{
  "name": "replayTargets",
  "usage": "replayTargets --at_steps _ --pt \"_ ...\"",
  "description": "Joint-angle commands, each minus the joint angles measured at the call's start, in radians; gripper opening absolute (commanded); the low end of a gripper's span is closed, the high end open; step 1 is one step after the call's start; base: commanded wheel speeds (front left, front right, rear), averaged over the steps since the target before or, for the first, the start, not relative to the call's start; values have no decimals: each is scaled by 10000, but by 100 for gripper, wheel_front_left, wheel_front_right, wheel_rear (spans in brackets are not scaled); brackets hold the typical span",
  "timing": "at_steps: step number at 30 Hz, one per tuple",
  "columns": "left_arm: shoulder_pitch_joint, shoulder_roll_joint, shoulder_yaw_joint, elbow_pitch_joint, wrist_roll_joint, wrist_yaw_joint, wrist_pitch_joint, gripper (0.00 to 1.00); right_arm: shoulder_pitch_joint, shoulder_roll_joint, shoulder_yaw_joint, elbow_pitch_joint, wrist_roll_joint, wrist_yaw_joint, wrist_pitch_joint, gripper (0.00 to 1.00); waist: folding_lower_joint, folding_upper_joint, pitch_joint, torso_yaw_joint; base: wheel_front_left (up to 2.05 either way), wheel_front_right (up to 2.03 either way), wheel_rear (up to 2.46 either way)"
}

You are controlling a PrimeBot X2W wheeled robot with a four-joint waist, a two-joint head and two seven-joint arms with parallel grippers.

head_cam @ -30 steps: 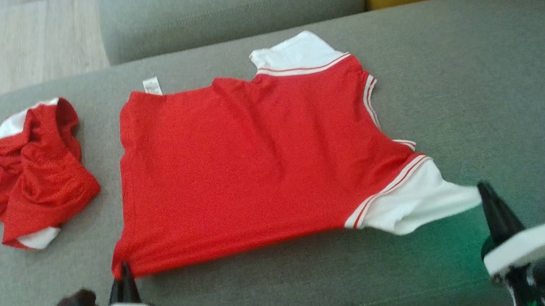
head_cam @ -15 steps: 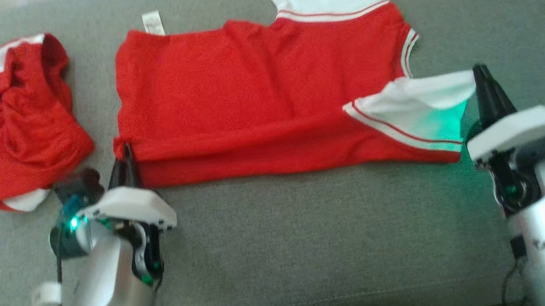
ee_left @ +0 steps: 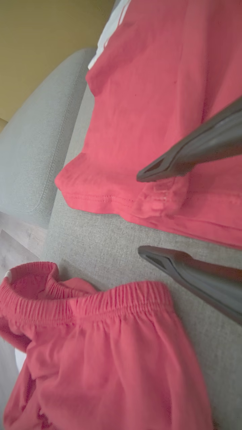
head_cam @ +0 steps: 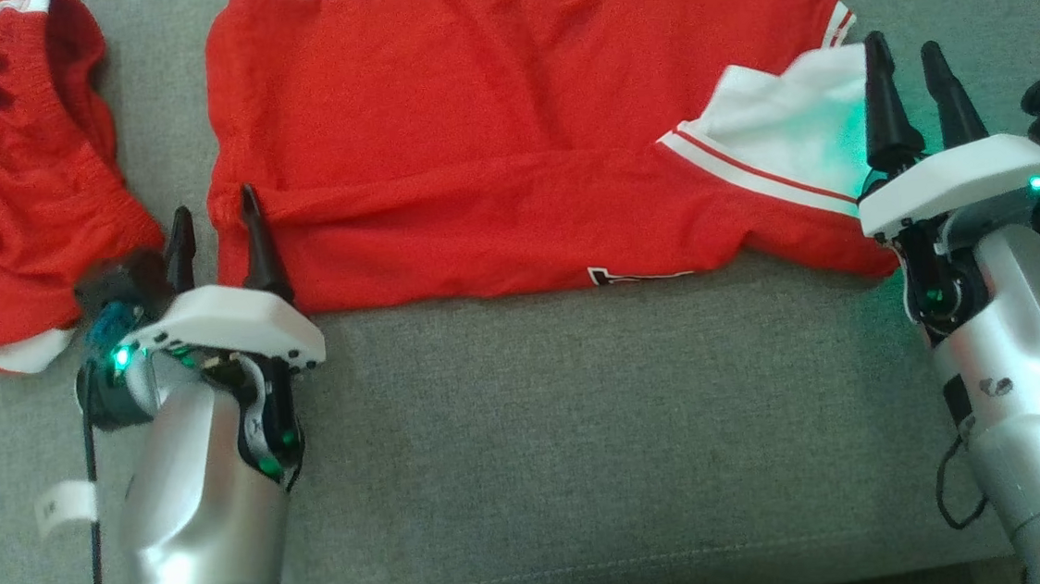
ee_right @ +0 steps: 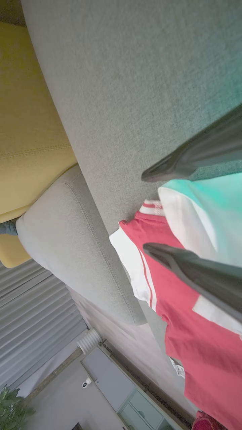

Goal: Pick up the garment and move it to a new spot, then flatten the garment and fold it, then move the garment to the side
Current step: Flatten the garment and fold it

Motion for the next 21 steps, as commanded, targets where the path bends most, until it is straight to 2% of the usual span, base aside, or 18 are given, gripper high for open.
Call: replayTargets --at_steps 1,9,14,21 --pt "75 225 245 -373 -54 -9 -53 100 -128 -38 215 -281 63 65 -166 100 0 0 -30 -3 0 0 0" --pt "1299 225 -237 -1264 -582 -34 -53 100 745 -287 942 -868 314 65 -756 100 0 0 -306 5 0 0 0" --pt "1475 225 -418 -703 -599 127 -53 100 1408 -354 1262 -1007 169 65 -799 100 0 0 -390 -86 0 0 0" --pt "1295 225 -641 485 -908 184 -53 100 1725 -266 1602 -463 -476 65 -467 100 0 0 -403 -160 0 0 0"
